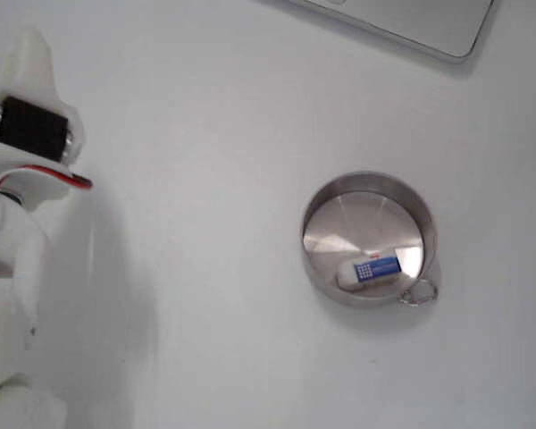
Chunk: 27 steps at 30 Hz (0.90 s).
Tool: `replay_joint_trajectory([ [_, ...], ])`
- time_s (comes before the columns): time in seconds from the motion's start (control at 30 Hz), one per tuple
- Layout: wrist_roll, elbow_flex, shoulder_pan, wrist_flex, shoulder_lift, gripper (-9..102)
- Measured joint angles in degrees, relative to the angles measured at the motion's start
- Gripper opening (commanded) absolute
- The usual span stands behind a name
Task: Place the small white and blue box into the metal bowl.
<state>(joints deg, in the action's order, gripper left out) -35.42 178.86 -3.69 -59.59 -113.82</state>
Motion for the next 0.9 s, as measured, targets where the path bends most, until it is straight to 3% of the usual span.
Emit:
replay_joint_trajectory([
  [0.17,20.65,1.14,-2.02,1.85,-6.24,-3],
  [0.33,37.79,1.23,-3.78,14.15,-15.91,-3],
  [0.9,40.96,2.64,-7.03,79.37,-58.10,-3],
])
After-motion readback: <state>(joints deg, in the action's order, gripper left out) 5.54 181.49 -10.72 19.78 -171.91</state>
